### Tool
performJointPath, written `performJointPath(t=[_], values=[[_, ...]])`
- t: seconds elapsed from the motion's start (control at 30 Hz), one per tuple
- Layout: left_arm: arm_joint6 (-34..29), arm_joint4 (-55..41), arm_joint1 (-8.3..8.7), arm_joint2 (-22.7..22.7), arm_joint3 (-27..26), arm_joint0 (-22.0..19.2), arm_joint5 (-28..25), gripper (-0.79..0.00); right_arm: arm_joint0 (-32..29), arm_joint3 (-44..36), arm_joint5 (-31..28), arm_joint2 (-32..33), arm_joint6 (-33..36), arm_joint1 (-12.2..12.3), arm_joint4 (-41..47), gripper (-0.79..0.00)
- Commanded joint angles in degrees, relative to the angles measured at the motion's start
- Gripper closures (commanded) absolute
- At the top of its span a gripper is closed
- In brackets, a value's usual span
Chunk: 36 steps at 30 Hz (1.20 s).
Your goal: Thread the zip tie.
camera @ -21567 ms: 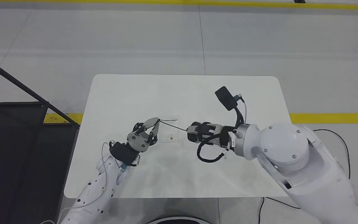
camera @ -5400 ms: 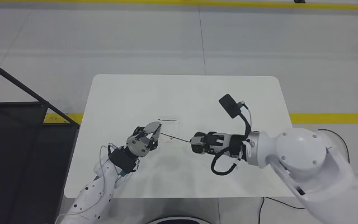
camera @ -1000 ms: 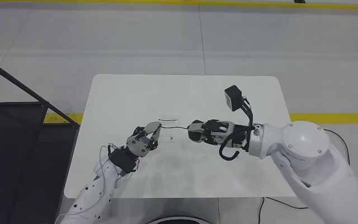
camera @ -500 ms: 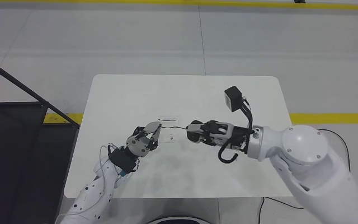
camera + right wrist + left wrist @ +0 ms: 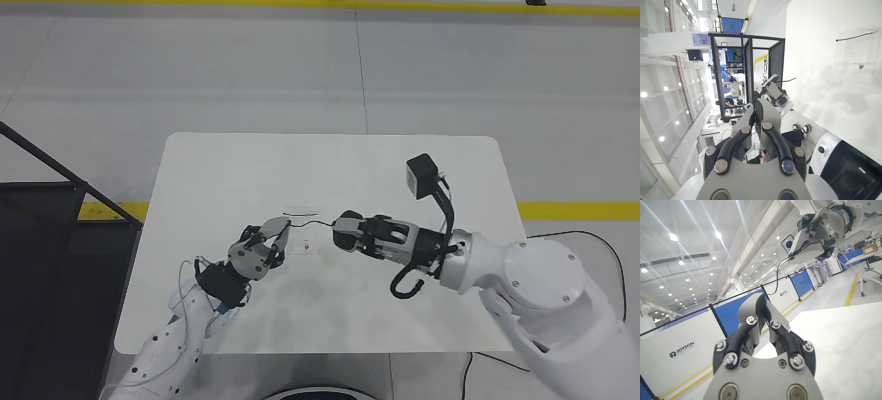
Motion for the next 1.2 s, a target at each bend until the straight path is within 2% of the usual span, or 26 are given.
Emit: performJointPath(t=[0.0,0.17,0.43,0.5,0.67,0.77,0.93,1.17], values=[[-0.1,0.0,-0.01,0.1,0.0,0.0,-0.1,0.0,-0.5,-0.2,-0.5,0.3,-0.4,0.0,-0.1,0.0],[-0.5,-0.4,-0.06,0.4,0.1,-0.2,-1.1,0.0,-2.2,-0.9,-1.9,1.1,-1.7,-0.1,-0.1,0.0],[-0.1,-1.7,-0.17,0.5,-0.1,-0.2,-1.2,0.0,-2.1,-1.1,-0.1,1.2,-0.5,-0.2,-1.4,0.0],[-0.1,-2.7,-0.26,0.4,-0.2,-0.2,-0.7,0.0,-1.7,-1.2,0.9,1.0,0.2,-0.2,-2.3,0.0],[0.3,-3.2,-0.21,-0.5,-1.1,-0.1,-0.5,0.0,1.0,-1.7,8.0,-0.1,7.1,0.5,-8.3,0.0],[0.9,-3.0,-0.1,-1.1,-1.9,0.3,-0.6,0.0,2.4,-2.0,9.9,-0.3,10.1,0.9,-10.5,0.0],[1.5,-2.5,0.06,-1.7,-3.0,0.9,-1.0,0.0,2.5,-3.2,11.3,-1.1,11.6,1.2,-13.5,0.0],[1.7,-1.1,0.22,-2.1,-3.4,1.3,-1.3,0.0,1.3,-3.5,10.2,-0.1,10.8,1.3,-12.3,0.0]])
